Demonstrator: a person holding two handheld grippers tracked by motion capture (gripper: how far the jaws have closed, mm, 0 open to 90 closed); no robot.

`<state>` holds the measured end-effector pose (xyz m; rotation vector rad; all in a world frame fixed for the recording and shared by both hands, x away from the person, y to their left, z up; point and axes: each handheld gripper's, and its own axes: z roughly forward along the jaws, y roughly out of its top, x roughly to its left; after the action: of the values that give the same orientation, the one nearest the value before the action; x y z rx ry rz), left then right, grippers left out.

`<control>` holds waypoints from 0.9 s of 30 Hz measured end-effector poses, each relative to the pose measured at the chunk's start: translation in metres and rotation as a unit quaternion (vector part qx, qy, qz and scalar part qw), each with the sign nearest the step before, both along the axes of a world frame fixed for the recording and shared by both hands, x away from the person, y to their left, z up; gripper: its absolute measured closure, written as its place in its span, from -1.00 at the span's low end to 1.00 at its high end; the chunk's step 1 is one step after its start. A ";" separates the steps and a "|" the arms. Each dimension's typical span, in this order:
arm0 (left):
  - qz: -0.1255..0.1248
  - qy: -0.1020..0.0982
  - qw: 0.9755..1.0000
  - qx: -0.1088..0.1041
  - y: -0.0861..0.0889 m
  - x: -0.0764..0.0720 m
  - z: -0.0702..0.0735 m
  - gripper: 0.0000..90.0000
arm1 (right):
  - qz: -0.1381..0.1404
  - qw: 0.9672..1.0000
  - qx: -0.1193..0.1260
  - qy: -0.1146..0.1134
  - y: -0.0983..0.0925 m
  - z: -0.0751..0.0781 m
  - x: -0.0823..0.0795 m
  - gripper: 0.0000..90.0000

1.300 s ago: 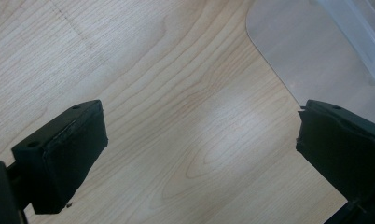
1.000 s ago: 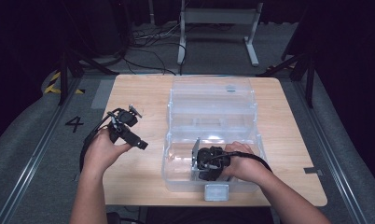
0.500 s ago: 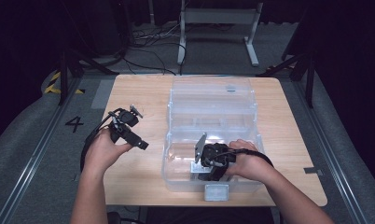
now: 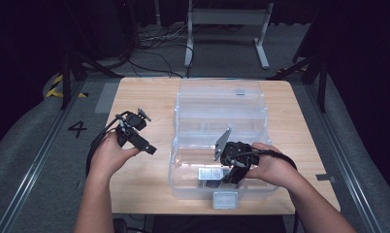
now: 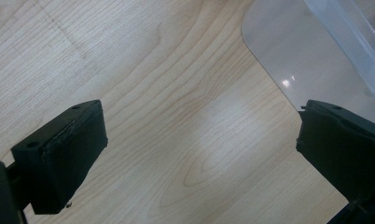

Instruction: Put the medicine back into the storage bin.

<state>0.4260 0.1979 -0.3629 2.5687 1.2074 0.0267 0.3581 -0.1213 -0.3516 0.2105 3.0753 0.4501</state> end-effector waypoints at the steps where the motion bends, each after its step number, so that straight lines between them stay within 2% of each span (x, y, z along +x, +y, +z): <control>1: 0.001 0.000 1.000 0.000 0.000 0.000 0.000 -0.97 | 0.000 1.000 0.006 -0.003 -0.005 0.004 0.000 -0.12; 2: 0.000 -0.001 1.000 0.000 0.000 0.000 0.000 -0.97 | 0.001 1.000 0.010 0.002 -0.008 0.006 -0.001 -0.12; 11: -0.001 -0.007 1.000 0.006 0.001 0.000 0.000 -0.97 | -0.015 1.000 0.021 -0.010 -0.029 0.017 -0.007 -0.15; 12: 0.002 -0.002 1.000 -0.001 0.001 0.000 0.000 -0.97 | -0.021 1.000 0.022 -0.007 -0.034 0.018 -0.008 -0.16; 15: 0.001 -0.005 1.000 0.004 0.000 0.001 0.000 -0.96 | -0.028 0.999 0.022 -0.008 -0.041 0.018 -0.008 -0.16; 17: 0.002 -0.001 1.000 0.000 -0.002 0.002 -0.001 -0.96 | -0.042 0.999 0.023 -0.008 -0.046 0.017 -0.009 -0.18; 19: -0.001 0.001 1.000 -0.001 -0.004 0.005 -0.002 -0.96 | -0.053 0.998 0.025 -0.001 -0.053 0.017 -0.011 -0.18; 21: -0.002 0.002 1.000 -0.001 -0.005 0.005 -0.003 -0.96 | -0.050 0.998 0.028 -0.005 -0.055 0.017 -0.010 -0.18; 22: -0.006 -0.002 1.000 0.001 -0.006 0.007 -0.002 -0.96 | -0.061 0.998 0.032 -0.003 -0.061 0.018 -0.012 -0.19; 27: -0.004 -0.003 1.000 -0.011 -0.008 0.010 0.001 -0.95 | -0.069 0.997 0.030 -0.002 -0.070 0.016 -0.016 -0.19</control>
<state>0.4355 0.1903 -0.3623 2.5516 1.1890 0.0204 0.3423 -0.1918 -0.3358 0.4208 3.0196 0.5365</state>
